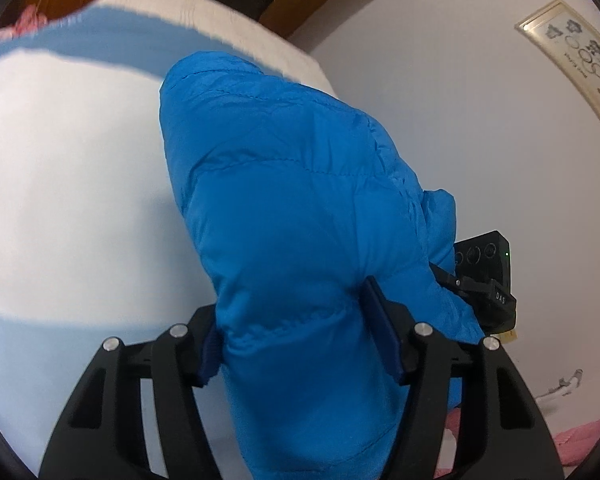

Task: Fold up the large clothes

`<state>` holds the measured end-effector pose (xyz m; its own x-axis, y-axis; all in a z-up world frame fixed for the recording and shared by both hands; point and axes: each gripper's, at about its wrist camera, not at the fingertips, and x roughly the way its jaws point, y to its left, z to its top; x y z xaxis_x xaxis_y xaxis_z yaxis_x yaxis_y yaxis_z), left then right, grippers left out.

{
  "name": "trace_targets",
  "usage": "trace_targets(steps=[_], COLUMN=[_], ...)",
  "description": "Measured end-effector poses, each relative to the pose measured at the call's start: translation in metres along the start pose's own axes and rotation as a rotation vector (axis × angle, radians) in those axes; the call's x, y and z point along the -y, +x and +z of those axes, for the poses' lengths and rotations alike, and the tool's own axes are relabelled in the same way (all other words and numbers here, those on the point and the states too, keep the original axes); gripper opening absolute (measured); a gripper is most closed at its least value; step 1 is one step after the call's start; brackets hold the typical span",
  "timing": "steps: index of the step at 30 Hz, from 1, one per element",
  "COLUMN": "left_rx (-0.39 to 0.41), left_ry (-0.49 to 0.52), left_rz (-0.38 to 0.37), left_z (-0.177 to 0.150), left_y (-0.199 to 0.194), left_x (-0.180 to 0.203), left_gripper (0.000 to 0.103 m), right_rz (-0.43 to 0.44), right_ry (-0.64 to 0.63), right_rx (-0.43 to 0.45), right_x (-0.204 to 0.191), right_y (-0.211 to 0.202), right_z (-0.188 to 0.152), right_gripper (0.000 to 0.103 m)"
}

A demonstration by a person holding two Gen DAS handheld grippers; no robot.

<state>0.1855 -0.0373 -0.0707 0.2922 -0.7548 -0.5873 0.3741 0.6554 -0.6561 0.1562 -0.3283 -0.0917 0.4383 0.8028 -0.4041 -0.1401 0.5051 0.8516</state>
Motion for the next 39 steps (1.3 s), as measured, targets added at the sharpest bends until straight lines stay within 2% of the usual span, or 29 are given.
trace_targets(steps=[6,10,15,19,22,26,27,28,30,32,35,39], left_rx=[0.068,0.081,0.071,0.025,0.025,0.017,0.015,0.009,0.001,0.007,0.029,0.057], left_ry=[0.012,-0.011,-0.052,-0.079,-0.067,-0.066,-0.067,-0.062,-0.037,-0.006,0.036,0.051], left_rz=[0.089,0.142,0.198,0.257,0.262,0.299,0.315,0.335,0.366,0.399,0.432,0.464], left_z=[0.041,0.063,0.076,0.078,0.075,0.076,0.089,0.089,0.085,0.077,0.065,0.045], left_y=[-0.013,-0.011,-0.01,0.02,0.017,0.014,0.019,0.017,0.011,0.0,-0.017,-0.03], left_x=[-0.021,-0.048,-0.093,-0.115,-0.13,-0.124,-0.132,-0.131,-0.124,-0.112,-0.094,-0.078], left_gripper=[0.061,0.061,0.061,0.061,0.065,0.07,0.072,0.073,0.076,0.078,0.08,0.081], right_rz=[0.025,0.019,0.0,-0.048,-0.013,-0.085,-0.115,-0.14,-0.165,-0.204,-0.217,-0.306], right_ry=[-0.031,-0.029,0.004,0.056,0.11,0.072,0.055,0.044,0.023,-0.018,-0.069,-0.166], right_rx=[-0.046,-0.09,-0.144,-0.181,-0.171,-0.177,-0.18,-0.178,-0.169,-0.154,-0.157,-0.18], right_x=[-0.003,0.005,0.025,0.049,0.063,0.05,0.044,0.038,0.028,0.013,-0.007,-0.034], right_y=[0.049,0.083,0.124,0.157,0.157,0.154,0.15,0.144,0.129,0.111,0.096,0.097], right_z=[0.047,0.072,0.085,0.089,0.086,0.093,0.093,0.092,0.088,0.08,0.065,0.046], right_gripper=[0.051,0.051,0.051,0.052,0.054,0.063,0.067,0.073,0.076,0.078,0.079,0.079])
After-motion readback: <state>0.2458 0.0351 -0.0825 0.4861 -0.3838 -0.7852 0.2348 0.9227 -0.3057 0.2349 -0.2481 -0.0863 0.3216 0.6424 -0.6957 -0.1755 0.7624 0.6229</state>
